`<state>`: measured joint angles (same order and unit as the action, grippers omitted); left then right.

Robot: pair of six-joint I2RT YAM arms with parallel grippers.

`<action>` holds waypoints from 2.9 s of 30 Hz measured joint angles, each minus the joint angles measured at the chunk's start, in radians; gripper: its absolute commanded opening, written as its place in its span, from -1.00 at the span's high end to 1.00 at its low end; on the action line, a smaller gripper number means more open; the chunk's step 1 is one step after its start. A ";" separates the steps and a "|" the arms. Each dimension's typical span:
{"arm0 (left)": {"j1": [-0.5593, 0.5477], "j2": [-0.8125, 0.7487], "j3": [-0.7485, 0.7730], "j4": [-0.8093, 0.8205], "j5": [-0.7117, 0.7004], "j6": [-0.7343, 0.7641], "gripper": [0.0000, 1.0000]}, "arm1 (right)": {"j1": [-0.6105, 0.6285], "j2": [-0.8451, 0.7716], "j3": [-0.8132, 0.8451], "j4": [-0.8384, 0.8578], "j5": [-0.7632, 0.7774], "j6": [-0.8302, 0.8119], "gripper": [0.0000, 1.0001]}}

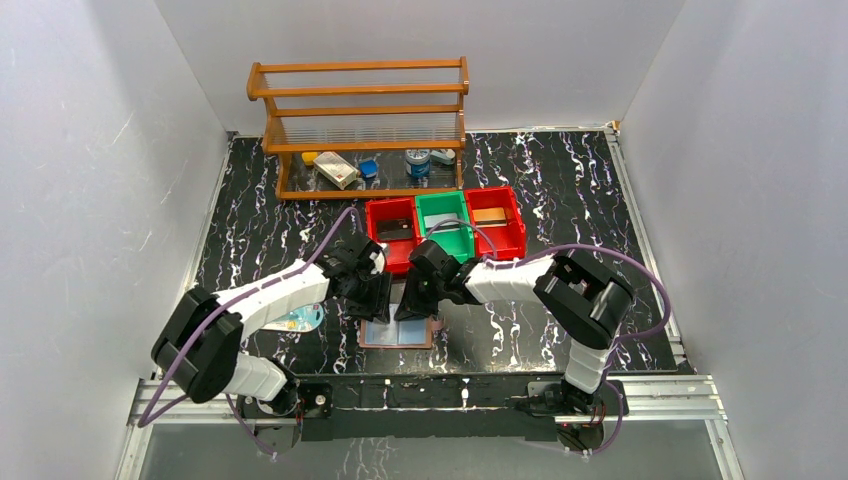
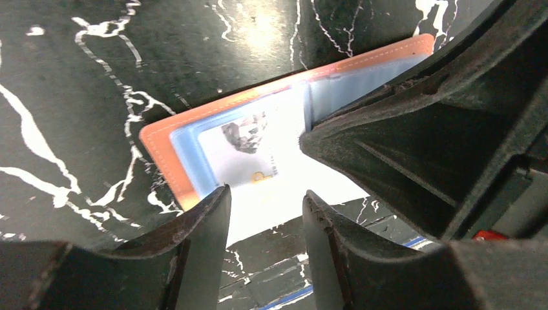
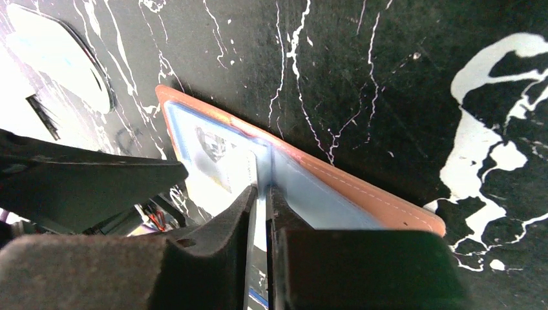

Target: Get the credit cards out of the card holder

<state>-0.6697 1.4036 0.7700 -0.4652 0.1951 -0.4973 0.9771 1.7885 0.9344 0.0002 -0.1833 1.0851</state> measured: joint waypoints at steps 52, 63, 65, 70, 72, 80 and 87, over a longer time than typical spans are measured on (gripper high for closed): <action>0.005 0.016 -0.042 0.046 0.010 -0.021 0.33 | -0.048 -0.087 -0.137 0.113 -0.071 0.036 0.73; 0.000 -0.007 -0.035 0.030 -0.002 -0.046 0.00 | -0.048 -0.086 -0.146 0.113 -0.064 0.047 0.73; 0.000 -0.020 -0.034 0.021 -0.012 -0.060 -0.06 | -0.048 -0.086 -0.146 0.107 -0.054 0.047 0.73; 0.000 -0.070 -0.010 -0.011 -0.039 -0.092 -0.23 | -0.048 -0.087 -0.146 0.103 -0.044 0.053 0.74; 0.000 -0.077 0.012 -0.018 -0.050 -0.098 -0.24 | -0.048 -0.087 -0.147 0.103 -0.043 0.057 0.74; 0.000 -0.130 0.027 0.028 -0.060 -0.108 -0.10 | -0.048 -0.087 -0.146 0.091 -0.042 0.047 0.74; 0.000 -0.134 -0.040 0.142 0.051 -0.102 0.02 | -0.048 -0.088 -0.146 0.092 -0.048 0.045 0.74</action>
<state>-0.6697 1.2697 0.7296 -0.3233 0.2462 -0.5995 0.9287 1.7004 0.7879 0.0917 -0.2310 1.1305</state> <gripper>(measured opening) 0.499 0.135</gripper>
